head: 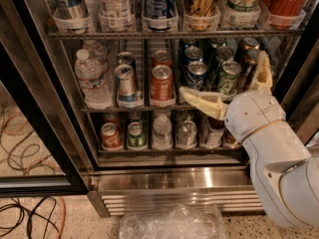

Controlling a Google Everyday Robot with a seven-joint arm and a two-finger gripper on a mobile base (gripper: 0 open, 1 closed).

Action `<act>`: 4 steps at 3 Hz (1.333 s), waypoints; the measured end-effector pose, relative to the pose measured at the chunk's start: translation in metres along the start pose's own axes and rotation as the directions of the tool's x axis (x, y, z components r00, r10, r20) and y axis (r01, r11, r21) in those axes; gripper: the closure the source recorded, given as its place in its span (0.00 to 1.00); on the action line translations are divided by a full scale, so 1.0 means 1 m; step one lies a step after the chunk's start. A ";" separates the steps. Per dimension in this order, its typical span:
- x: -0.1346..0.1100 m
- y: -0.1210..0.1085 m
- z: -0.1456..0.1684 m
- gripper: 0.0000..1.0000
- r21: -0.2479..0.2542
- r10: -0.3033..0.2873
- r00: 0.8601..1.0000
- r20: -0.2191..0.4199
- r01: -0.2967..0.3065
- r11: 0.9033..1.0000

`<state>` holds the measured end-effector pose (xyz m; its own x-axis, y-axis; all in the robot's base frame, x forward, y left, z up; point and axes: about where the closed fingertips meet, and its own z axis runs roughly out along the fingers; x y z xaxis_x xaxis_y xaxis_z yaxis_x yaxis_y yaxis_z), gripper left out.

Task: Pick 7up can from top shelf of fridge

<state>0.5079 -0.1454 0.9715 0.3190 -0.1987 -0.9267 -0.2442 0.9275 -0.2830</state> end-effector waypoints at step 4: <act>-0.008 -0.021 0.023 0.00 0.249 0.046 0.997 0.067 -0.062 0.966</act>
Offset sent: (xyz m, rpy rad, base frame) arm 0.0332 -0.0067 0.0172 0.2237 -0.1004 -0.2867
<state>0.5315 -0.1557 0.9900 0.3676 -0.1340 -0.9203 -0.0273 0.9876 -0.1547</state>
